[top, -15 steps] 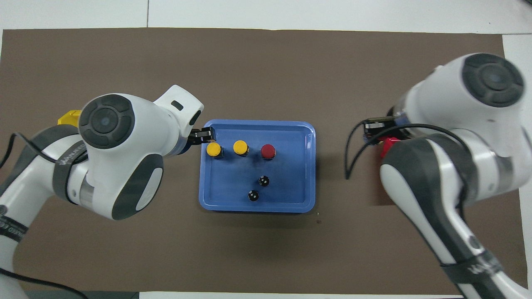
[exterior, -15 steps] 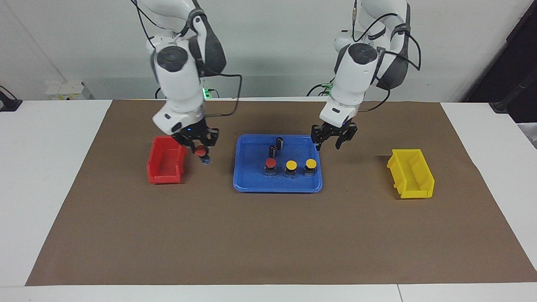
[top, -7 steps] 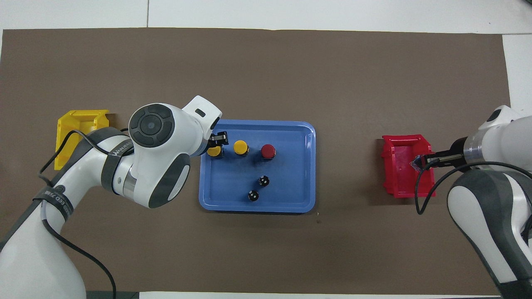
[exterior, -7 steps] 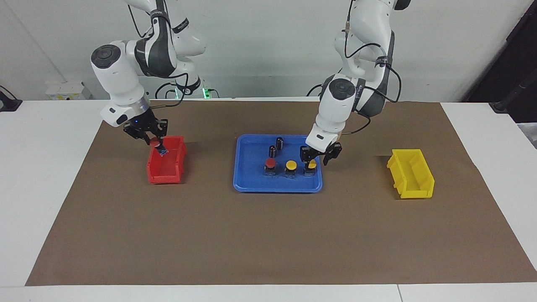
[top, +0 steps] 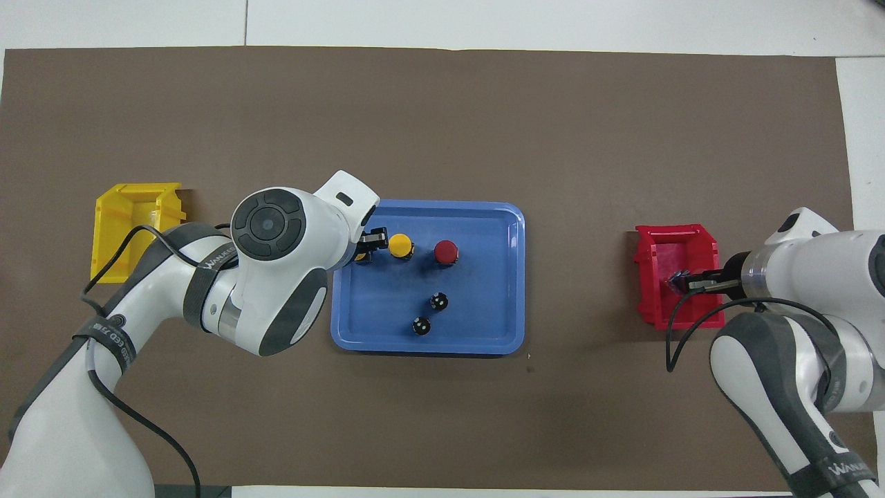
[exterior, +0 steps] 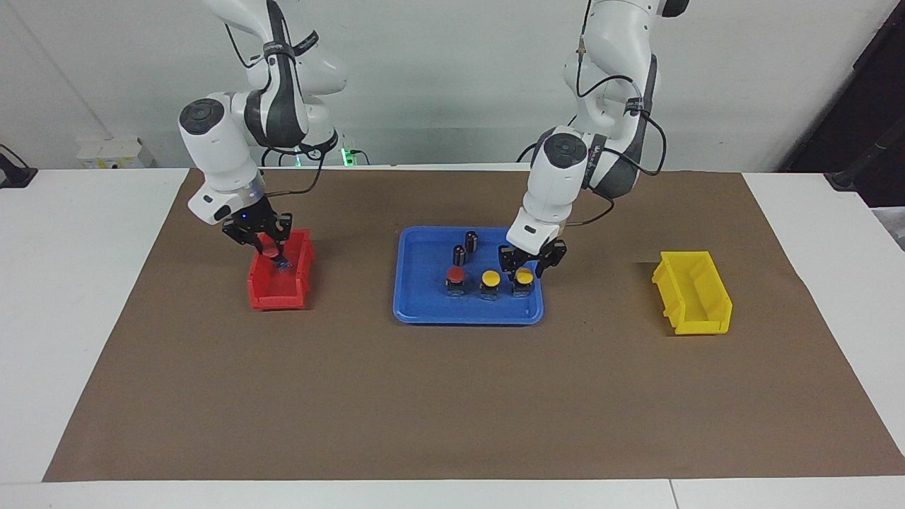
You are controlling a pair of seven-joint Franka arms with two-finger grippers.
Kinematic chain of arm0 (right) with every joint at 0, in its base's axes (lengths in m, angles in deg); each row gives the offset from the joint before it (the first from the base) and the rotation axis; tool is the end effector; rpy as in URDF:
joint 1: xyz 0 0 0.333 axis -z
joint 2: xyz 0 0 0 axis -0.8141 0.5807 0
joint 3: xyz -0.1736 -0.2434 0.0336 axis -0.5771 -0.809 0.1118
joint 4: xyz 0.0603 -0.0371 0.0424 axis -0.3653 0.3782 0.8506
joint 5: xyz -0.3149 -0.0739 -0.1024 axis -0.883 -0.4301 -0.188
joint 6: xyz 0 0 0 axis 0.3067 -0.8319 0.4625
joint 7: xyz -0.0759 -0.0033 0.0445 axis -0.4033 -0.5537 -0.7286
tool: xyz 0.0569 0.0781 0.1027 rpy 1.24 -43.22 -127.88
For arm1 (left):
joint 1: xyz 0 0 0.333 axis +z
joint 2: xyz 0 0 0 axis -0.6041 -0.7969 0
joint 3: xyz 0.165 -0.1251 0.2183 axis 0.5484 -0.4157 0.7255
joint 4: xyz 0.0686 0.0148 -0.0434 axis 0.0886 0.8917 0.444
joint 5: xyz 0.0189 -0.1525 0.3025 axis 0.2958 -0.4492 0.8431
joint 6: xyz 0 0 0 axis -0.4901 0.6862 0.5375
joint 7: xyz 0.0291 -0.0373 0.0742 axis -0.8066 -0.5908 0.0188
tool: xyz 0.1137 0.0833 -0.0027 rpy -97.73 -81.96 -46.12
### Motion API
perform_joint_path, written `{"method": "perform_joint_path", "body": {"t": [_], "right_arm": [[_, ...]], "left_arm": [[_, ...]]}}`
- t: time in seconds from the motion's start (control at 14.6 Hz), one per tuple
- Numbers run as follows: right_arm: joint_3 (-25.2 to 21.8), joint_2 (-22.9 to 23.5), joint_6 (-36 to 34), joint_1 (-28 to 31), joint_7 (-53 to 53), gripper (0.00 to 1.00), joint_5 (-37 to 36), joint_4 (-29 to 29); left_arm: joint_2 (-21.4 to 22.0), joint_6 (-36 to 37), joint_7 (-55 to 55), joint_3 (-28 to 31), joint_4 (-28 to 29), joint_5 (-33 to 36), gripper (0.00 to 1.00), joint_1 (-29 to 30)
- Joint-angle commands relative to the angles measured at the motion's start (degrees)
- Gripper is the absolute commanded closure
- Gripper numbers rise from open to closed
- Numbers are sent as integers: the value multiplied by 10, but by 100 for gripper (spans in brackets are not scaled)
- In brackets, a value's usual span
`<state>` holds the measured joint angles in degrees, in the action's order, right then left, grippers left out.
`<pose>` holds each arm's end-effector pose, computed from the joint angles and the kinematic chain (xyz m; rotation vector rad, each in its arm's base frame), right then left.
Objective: Sort red and yellow buttons by color
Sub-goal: 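Lift the yellow button with the left gripper toward the yellow bin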
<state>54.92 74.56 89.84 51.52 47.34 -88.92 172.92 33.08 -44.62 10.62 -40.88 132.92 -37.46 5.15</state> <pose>0.4309 -0.0079 0.3534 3.1346 0.1592 0.0592 0.4601 -0.2966 0.3479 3.0744 0.0881 0.0944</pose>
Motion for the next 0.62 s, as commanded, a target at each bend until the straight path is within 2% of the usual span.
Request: {"method": "perform_joint_path", "body": {"t": [0.0,0.07,0.21,0.27,0.34,0.55], "right_arm": [[4,-9,21,-13,-12,75,3,29],[4,-12,21,-12,-11,72,3,33],[4,-11,15,-8,0,45,2,30],[4,-10,6,-8,9,44,2,21],[4,-6,-28,-8,16,43,1,-5],[8,12,-158,-17,15,30,-4,-139]], "left_arm": [[7,-19,34,6,23,-4,92,-7],[7,-19,53,6,18,-4,98,-7],[5,15,56,6,-17,-5,98,-1],[12,67,54,11,-42,-5,98,0],[37,139,40,20,-65,-3,99,19],[90,253,-129,26,-94,-2,99,146]]}}
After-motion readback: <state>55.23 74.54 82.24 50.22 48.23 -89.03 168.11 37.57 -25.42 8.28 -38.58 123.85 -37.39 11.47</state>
